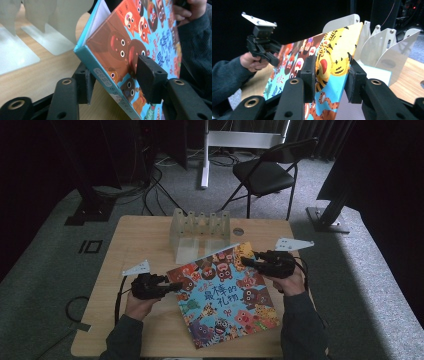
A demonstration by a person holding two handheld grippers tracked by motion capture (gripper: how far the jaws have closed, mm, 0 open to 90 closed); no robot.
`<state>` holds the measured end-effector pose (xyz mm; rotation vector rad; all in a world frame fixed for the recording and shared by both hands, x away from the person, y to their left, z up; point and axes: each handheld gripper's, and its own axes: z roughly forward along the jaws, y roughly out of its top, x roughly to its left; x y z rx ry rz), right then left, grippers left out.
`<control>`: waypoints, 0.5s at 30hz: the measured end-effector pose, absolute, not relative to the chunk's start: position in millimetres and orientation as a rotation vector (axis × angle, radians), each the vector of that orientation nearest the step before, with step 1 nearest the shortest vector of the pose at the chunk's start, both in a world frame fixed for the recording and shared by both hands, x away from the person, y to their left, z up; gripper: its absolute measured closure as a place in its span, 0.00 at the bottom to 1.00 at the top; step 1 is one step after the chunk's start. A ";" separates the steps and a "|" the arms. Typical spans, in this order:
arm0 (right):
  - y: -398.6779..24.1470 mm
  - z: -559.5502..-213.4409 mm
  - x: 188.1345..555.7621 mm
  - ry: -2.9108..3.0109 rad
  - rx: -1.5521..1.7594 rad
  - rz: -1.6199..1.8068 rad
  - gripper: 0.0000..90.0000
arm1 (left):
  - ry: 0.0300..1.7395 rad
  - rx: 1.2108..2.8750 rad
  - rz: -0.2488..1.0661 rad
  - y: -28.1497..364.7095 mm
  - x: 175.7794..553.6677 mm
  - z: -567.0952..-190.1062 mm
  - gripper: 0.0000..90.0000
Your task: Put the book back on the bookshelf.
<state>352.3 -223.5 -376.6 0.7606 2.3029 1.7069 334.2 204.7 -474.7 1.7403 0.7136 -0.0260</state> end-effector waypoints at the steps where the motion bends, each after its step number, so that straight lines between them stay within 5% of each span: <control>1: -223.5 -376.6 352.3 2.303 0.761 1.707 0.73 | 0.710 1.737 -0.018 205.4 333.9 -472.3 0.57; 15: -226.0 -385.0 354.2 2.251 0.808 1.604 0.64 | 0.627 1.732 0.107 211.4 327.3 -430.3 0.73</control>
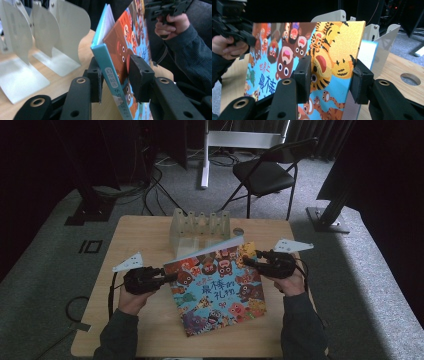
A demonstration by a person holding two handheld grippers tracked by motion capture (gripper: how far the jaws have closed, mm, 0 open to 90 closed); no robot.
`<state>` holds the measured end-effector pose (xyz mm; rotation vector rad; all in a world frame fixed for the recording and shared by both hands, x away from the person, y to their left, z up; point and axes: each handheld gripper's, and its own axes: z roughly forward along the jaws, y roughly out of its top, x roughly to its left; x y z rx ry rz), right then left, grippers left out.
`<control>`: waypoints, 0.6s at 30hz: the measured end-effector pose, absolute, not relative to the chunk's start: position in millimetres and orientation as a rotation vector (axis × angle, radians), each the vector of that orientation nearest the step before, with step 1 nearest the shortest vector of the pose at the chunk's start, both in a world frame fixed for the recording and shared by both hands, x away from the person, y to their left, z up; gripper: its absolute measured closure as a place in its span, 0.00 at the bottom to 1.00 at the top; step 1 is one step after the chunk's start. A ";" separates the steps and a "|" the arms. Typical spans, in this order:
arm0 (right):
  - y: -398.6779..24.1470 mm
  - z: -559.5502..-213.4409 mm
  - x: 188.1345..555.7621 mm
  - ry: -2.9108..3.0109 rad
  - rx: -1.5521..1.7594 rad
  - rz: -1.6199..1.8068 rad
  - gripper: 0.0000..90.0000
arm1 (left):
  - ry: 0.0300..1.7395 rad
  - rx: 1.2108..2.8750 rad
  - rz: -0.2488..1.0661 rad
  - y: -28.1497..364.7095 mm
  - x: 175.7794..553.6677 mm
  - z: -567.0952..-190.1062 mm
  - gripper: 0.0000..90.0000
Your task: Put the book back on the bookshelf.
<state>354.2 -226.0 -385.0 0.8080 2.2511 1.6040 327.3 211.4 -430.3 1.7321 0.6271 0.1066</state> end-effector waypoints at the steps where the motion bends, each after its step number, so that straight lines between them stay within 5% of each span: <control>1: -226.0 -385.0 354.2 2.251 0.808 1.604 0.64 | 0.622 1.733 0.122 211.9 326.8 -426.7 0.73; 12: -220.3 -388.1 355.3 2.191 0.770 1.615 0.68 | 0.542 1.723 0.328 217.3 315.7 -391.5 0.82; 18: -219.8 -390.3 356.8 2.188 0.759 1.637 0.68 | 0.507 1.716 0.325 218.7 311.9 -393.4 0.82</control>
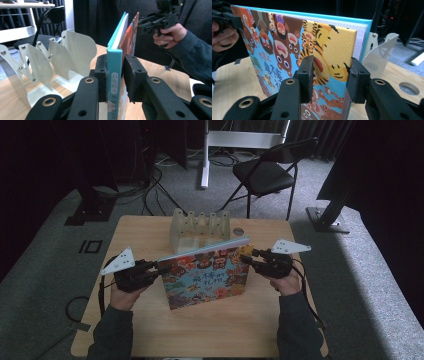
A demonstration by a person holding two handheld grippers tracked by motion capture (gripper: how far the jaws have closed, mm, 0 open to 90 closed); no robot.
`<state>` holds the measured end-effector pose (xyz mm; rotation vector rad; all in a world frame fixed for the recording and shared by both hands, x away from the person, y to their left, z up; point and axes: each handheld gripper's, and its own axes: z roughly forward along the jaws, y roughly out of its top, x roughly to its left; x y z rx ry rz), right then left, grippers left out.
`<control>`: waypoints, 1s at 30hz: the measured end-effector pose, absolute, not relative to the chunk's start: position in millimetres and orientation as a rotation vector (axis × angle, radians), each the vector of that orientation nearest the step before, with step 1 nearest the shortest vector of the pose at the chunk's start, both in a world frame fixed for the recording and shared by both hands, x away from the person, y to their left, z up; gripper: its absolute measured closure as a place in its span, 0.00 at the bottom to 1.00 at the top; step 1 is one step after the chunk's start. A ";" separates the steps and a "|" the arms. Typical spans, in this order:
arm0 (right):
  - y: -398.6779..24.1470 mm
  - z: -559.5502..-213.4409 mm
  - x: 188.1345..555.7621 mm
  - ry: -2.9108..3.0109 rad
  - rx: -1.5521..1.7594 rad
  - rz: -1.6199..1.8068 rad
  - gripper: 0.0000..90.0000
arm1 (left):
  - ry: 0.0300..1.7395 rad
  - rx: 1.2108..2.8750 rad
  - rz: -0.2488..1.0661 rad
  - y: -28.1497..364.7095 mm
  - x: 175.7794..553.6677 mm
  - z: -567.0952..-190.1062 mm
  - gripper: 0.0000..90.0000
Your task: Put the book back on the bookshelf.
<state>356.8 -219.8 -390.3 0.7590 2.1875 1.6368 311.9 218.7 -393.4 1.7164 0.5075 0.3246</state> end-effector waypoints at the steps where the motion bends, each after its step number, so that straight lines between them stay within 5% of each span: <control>1: -219.7 -390.5 356.4 2.190 0.756 1.644 0.68 | 0.507 1.703 0.315 219.6 311.5 -394.8 0.82; 7: -223.2 -391.8 351.4 2.195 0.728 1.649 0.69 | 0.479 1.692 0.283 217.0 308.3 -398.8 0.65; 30: -230.0 -396.2 346.3 2.198 0.729 1.641 0.67 | 0.435 1.669 0.238 201.4 310.6 -417.3 0.56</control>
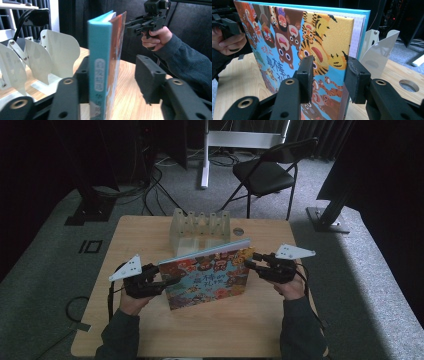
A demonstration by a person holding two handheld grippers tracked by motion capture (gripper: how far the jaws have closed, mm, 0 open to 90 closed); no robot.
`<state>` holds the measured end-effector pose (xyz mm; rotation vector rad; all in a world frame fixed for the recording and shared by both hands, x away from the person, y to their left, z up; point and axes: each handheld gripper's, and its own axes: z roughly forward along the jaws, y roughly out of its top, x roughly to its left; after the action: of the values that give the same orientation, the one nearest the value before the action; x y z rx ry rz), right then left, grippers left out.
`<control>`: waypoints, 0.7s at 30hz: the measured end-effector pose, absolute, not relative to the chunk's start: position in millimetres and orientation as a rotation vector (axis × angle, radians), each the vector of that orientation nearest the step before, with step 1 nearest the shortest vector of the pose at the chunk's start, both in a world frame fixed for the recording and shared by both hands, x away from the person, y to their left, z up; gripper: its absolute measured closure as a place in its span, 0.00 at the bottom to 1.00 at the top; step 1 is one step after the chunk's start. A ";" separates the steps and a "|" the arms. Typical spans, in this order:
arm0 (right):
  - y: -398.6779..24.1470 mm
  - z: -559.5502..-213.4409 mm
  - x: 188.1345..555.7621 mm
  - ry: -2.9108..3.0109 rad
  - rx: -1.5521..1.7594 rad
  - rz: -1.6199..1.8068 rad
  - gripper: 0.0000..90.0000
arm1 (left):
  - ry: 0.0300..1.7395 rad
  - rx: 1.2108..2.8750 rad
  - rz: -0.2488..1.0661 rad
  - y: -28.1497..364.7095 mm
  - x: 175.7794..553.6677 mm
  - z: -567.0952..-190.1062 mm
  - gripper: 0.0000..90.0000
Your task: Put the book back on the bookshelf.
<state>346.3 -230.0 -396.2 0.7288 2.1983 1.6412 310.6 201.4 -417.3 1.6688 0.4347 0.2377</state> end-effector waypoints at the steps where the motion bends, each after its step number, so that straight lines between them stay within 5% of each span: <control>1: -230.4 -395.9 345.2 2.195 0.727 1.639 0.67 | 0.436 1.673 0.249 200.4 310.3 -417.6 0.53; 15: -236.8 -401.4 344.5 2.192 0.750 1.626 0.67 | 0.445 1.703 0.261 189.6 311.0 -424.6 0.47; 21: -237.9 -403.8 344.2 2.201 0.756 1.614 0.67 | 0.440 1.717 0.286 186.6 308.8 -425.9 0.57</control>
<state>344.2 -237.9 -403.8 0.7558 2.2007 1.6135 308.8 186.6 -425.9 1.7173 0.4395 0.2859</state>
